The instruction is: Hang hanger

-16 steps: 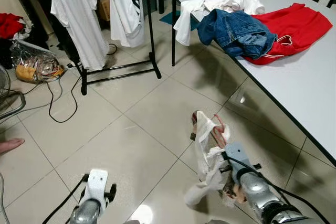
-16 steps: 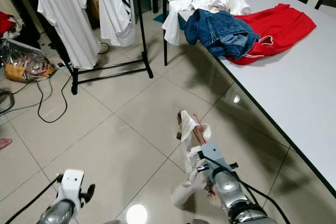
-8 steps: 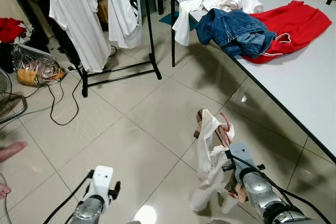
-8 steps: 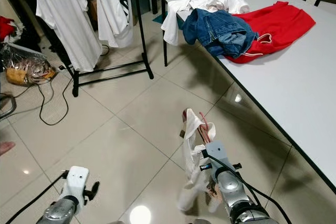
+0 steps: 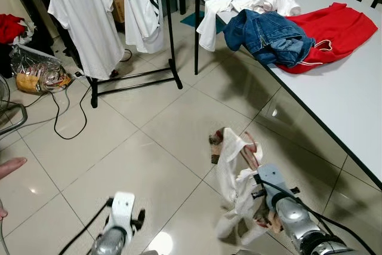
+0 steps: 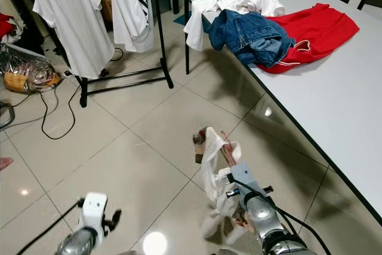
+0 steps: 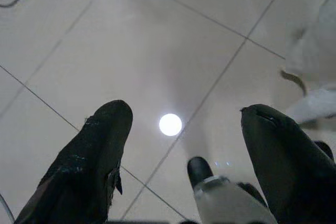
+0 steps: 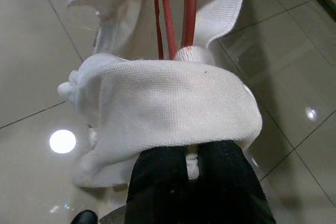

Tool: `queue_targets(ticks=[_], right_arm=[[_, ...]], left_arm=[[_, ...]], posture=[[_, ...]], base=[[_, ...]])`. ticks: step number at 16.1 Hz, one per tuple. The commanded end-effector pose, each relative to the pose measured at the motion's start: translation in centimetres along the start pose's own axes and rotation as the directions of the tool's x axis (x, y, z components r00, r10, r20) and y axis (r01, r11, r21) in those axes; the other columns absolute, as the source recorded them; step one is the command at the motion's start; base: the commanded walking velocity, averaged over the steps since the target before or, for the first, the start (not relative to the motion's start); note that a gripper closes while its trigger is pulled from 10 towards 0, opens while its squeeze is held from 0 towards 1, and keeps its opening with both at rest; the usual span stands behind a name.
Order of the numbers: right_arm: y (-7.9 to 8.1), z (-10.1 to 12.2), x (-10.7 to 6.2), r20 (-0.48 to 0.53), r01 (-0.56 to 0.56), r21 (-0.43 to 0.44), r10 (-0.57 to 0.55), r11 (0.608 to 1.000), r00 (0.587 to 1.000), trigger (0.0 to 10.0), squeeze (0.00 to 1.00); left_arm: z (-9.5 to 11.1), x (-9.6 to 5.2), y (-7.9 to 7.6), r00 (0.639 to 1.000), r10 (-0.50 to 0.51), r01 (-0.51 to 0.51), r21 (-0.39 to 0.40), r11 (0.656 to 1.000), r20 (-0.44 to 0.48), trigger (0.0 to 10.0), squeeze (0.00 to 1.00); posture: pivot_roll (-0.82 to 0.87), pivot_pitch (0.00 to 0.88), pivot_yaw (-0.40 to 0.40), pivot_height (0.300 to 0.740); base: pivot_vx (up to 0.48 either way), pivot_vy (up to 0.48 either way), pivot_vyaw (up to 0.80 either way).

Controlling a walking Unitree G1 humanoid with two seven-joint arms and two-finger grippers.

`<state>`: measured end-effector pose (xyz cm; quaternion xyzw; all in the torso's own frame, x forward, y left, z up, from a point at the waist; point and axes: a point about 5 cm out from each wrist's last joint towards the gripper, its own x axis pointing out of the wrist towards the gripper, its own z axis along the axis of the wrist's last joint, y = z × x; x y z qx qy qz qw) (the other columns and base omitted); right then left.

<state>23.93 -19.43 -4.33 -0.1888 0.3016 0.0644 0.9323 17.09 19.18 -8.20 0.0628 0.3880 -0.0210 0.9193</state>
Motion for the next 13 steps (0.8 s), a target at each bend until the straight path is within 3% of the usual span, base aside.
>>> queue_targets(ticks=[1, 7, 13], right_arm=[[0.0, 0.8, 0.3, 0.020, -0.004, -0.020, 0.005, 1.000, 1.000, 10.0, 0.00], [1.3, 1.2, 0.4, 0.039, -0.046, -0.066, 0.049, 0.997, 0.998, 10.0, 0.00], [2.0, 0.5, -0.1, 0.041, -0.102, -0.188, 0.112, 0.977, 0.993, 10.0, 0.00]], left_arm=[[0.0, 0.0, 0.3, 1.000, 0.005, -0.005, 0.009, 1.000, 0.005, 10.0, 0.00], [1.3, 0.4, 1.2, 0.999, 0.041, -0.042, 0.021, 0.999, 0.027, 10.0, 0.00], [0.6, 0.2, 0.2, 0.999, 0.035, -0.035, 0.005, 0.999, 0.020, 10.0, 0.00]], posture=[[-0.04, 0.000, 0.044, 0.740], [-0.03, 0.000, 0.044, 0.740], [-0.03, 0.000, 0.023, 0.740]], base=[[0.000, 0.000, 0.00], [0.000, 0.000, 0.00], [0.087, 0.000, 0.00]])
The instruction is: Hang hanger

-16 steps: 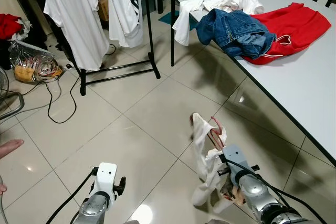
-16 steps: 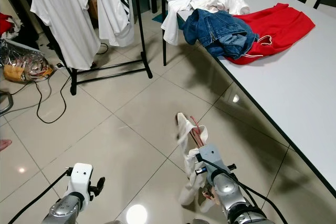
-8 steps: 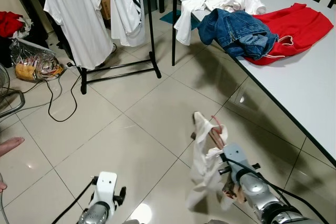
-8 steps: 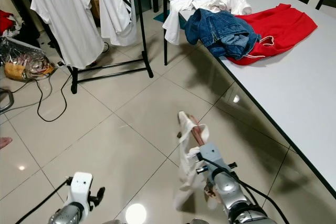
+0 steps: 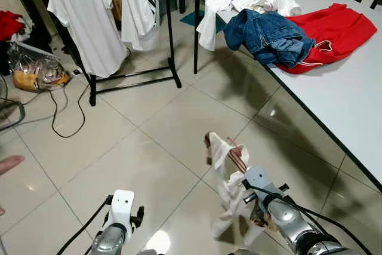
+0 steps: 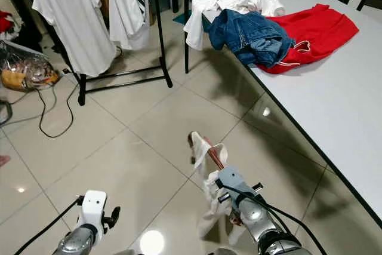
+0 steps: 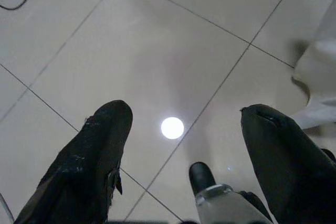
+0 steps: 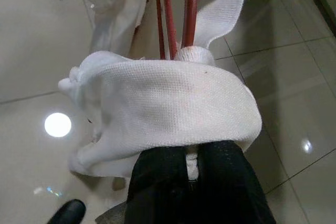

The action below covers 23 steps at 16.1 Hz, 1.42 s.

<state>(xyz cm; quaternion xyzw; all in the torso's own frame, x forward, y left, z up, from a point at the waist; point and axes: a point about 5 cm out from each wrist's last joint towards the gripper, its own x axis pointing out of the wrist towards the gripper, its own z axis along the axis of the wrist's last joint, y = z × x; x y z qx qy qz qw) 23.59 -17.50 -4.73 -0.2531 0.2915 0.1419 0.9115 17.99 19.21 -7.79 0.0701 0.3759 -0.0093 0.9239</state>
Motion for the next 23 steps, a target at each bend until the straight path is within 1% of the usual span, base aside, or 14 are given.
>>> queue_targets(ticks=[1, 4, 7, 11, 13, 15, 17, 21, 23], right_arm=[[-0.1, 0.2, 0.0, 0.024, -0.003, -0.017, 0.004, 1.000, 1.000, 10.0, 0.00], [-0.1, 0.4, 0.0, 0.030, -0.004, -0.036, 0.005, 0.999, 1.000, 10.0, 0.00], [0.2, 1.1, 0.3, 0.050, -0.015, -0.077, 0.019, 0.997, 0.999, 10.0, 0.00], [0.5, 1.2, 0.3, 0.054, -0.021, -0.097, 0.026, 0.995, 0.998, 10.0, 0.00], [0.4, 1.2, 0.3, 0.052, -0.014, -0.087, 0.019, 0.996, 0.998, 10.0, 0.00], [0.2, 1.2, 0.4, 0.052, -0.011, -0.071, 0.015, 0.997, 0.999, 10.0, 0.00], [0.1, 1.4, 0.4, 0.055, -0.008, -0.027, 0.010, 1.000, 0.998, 10.0, 0.00], [0.3, 1.6, 0.5, 0.061, -0.005, -0.025, 0.006, 1.000, 0.998, 10.0, 0.00], [0.5, 1.8, 0.5, 0.071, -0.006, -0.037, 0.008, 0.999, 0.997, 10.0, 0.00]], left_arm=[[-0.4, -0.2, -0.1, 1.000, 0.006, -0.006, -0.002, 1.000, -0.007, 10.0, 0.00], [-0.8, -0.3, -0.2, 1.000, 0.007, -0.007, -0.005, 1.000, -0.015, 10.0, 0.00], [-0.6, -0.3, 0.1, 1.000, 0.019, -0.019, -0.008, 1.000, -0.013, 10.0, 0.00], [-0.5, -0.2, 0.2, 1.000, 0.021, -0.021, -0.009, 1.000, -0.011, 10.0, 0.00], [-0.5, -0.2, 0.2, 1.000, 0.020, -0.020, -0.007, 1.000, -0.011, 10.0, 0.00], [-0.4, -0.2, 0.2, 1.000, 0.020, -0.020, -0.008, 1.000, -0.011, 10.0, 0.00], [-0.3, -0.1, 0.2, 1.000, 0.017, -0.017, -0.006, 1.000, -0.010, 10.0, 0.00], [-0.4, -0.1, 0.2, 1.000, 0.010, -0.010, 0.002, 1.000, -0.012, 10.0, 0.00], [0.0, 0.0, 0.5, 1.000, 0.010, -0.010, 0.013, 1.000, -0.009, 10.0, 0.00]], posture=[[-0.03, 0.000, 0.021, 0.740], [-0.03, 0.000, 0.016, 0.740], [-0.02, 0.000, 0.015, 0.740], [-0.02, 0.000, 0.018, 0.740], [-0.03, 0.000, 0.019, 0.740], [-0.03, 0.000, 0.019, 0.740], [-0.03, 0.000, 0.022, 0.740], [-0.03, 0.000, 0.033, 0.740], [-0.04, 0.000, 0.041, 0.740]], base=[[0.281, 0.000, 0.00], [0.343, 0.000, 0.00], [0.391, 0.000, 0.00], [0.432, 0.000, 0.00], [0.459, 0.000, 0.55], [0.463, 0.000, 0.00], [0.463, 0.000, 0.00], [0.467, 0.000, 0.00], [0.471, 0.000, 0.00]])
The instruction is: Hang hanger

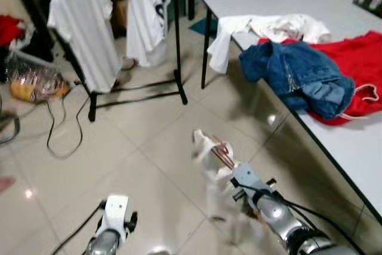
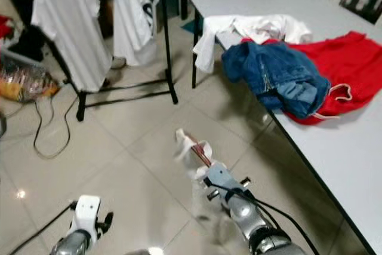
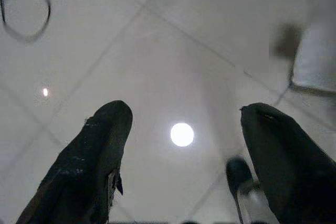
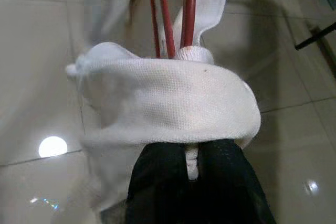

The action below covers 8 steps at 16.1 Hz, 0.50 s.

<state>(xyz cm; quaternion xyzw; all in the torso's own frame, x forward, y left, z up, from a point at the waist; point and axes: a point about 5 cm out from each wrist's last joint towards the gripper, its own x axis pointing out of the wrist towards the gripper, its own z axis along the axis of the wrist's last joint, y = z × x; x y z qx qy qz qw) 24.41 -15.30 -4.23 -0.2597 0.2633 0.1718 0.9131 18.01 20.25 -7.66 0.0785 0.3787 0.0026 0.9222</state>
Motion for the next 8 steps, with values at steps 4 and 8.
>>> queue_targets(ticks=[4, 8], right_arm=[[-0.54, -0.09, -0.09, 0.008, 0.023, 0.011, -0.024, 1.000, 1.000, 10.0, 0.00], [-0.44, 0.26, 0.02, 0.024, 0.015, -0.001, -0.015, 1.000, 1.000, 10.0, 0.00]], left_arm=[[0.28, 0.12, -0.26, 1.000, -0.014, 0.014, 0.012, 1.000, 0.004, 10.0, 0.00], [0.00, 0.03, -0.43, 1.000, -0.016, 0.016, 0.012, 1.000, -0.004, 10.0, 0.00]], posture=[[-0.04, 0.000, 0.041, 0.740], [-0.04, 0.000, 0.044, 0.740]], base=[[0.471, 0.000, 0.53], [0.470, 0.000, 0.40]])
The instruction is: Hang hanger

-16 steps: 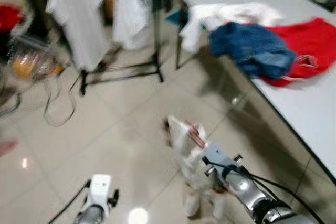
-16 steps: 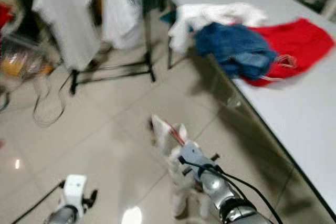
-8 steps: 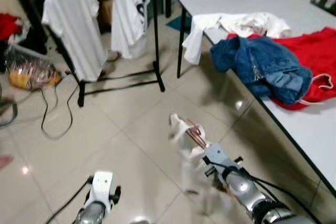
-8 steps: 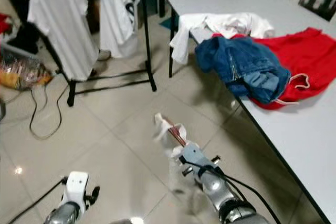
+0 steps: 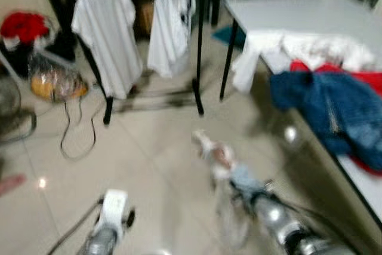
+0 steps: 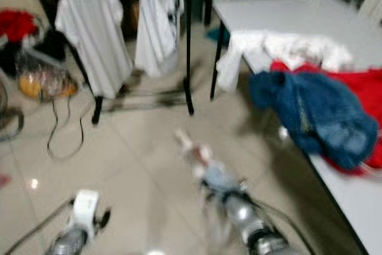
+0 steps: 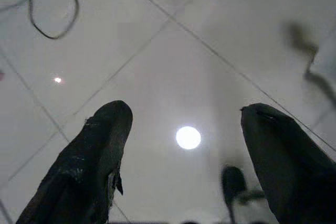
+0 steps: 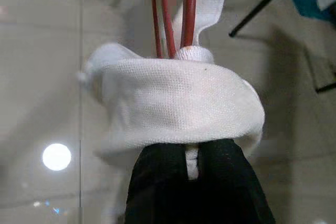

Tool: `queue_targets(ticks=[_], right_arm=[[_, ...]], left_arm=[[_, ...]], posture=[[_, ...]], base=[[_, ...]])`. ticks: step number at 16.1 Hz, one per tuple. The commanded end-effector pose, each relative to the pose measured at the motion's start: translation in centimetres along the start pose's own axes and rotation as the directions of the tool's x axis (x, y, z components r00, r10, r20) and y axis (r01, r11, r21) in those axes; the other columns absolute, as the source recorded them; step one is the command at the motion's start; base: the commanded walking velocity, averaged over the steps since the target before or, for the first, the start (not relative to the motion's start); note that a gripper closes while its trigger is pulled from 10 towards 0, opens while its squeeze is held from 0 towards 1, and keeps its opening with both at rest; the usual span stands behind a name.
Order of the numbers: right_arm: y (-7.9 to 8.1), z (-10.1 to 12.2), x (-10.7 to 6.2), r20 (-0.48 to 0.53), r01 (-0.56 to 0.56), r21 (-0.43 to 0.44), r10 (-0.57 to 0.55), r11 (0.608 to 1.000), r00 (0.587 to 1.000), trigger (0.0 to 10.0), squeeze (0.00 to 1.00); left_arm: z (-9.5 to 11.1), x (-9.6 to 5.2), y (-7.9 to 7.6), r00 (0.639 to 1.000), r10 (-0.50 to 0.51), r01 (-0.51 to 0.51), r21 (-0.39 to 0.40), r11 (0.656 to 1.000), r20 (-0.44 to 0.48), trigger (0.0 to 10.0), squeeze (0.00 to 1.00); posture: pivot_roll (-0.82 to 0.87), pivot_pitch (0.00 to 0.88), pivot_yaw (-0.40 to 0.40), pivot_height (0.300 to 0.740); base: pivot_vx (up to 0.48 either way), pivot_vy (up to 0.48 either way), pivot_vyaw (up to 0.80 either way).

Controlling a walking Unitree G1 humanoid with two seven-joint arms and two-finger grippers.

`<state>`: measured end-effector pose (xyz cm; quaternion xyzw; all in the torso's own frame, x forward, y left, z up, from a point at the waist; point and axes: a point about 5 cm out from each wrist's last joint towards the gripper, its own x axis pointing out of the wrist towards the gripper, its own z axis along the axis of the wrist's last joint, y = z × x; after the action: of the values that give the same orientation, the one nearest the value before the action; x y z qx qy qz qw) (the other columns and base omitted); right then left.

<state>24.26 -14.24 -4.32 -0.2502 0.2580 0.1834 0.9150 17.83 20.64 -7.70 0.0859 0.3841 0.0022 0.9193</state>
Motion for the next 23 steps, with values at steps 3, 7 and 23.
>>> queue_targets(ticks=[3, 7, 23], right_arm=[[-1.50, -0.34, -0.17, -0.003, 0.037, 0.027, -0.037, 0.999, 0.999, 10.0, 0.00], [-1.62, -0.28, -0.14, -0.003, 0.040, 0.008, -0.040, 0.999, 0.999, 10.0, 0.00], [-1.48, -0.11, -0.11, 0.010, 0.016, -0.012, -0.015, 1.000, 1.000, 10.0, 0.00]], left_arm=[[0.02, 0.04, -0.91, 1.000, -0.021, 0.021, -0.004, 1.000, 0.001, 10.0, 0.00], [0.02, 0.05, -0.91, 1.000, -0.021, 0.021, -0.005, 1.000, -0.003, 10.0, 0.00], [-0.06, 0.04, -0.82, 1.000, -0.018, 0.018, -0.005, 1.000, -0.009, 10.0, 0.00]], posture=[[-0.04, 0.000, 0.040, 0.740], [-0.04, 0.000, 0.042, 0.740], [-0.04, 0.000, 0.039, 0.740]], base=[[0.471, 0.000, 0.27], [0.470, 0.000, 0.00], [0.470, 0.000, 0.00]])
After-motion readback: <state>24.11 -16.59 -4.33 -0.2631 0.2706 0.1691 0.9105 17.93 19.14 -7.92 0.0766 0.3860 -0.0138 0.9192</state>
